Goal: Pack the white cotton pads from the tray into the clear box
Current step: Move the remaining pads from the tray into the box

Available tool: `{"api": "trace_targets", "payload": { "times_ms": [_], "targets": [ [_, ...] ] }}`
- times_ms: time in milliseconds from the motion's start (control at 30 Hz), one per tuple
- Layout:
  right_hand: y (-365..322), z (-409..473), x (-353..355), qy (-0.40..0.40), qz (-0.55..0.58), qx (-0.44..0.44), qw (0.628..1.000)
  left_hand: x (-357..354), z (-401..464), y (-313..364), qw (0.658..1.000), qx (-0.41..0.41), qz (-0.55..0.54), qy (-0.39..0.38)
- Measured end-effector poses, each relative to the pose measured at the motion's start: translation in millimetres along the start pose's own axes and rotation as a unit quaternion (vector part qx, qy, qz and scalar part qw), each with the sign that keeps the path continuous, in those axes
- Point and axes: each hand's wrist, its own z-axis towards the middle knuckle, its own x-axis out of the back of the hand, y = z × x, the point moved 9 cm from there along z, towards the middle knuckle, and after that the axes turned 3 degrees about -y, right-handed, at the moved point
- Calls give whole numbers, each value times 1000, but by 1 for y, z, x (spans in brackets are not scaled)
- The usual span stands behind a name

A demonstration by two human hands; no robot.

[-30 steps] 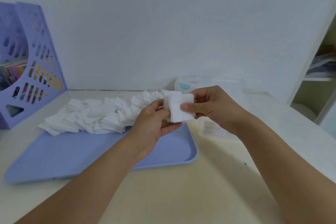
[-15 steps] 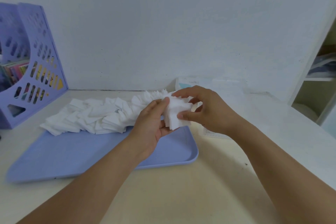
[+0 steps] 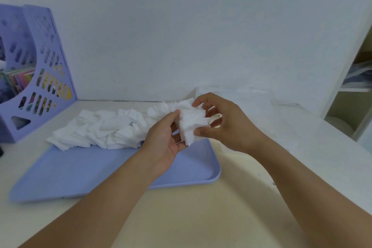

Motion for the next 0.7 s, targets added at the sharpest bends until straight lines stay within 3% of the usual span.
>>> {"api": "trace_targets", "payload": {
  "times_ms": [433,567,700],
  "targets": [
    [1,0,1,-6,15,-6,1000,2,1,1,1000,0,19,10],
    [1,0,-7,-54,2,-11,998,1,2,1,998,-13,53,-2],
    [1,-4,-1,-77,150,-41,985,4,5,8,992,-60,115,4]
  ]
}}
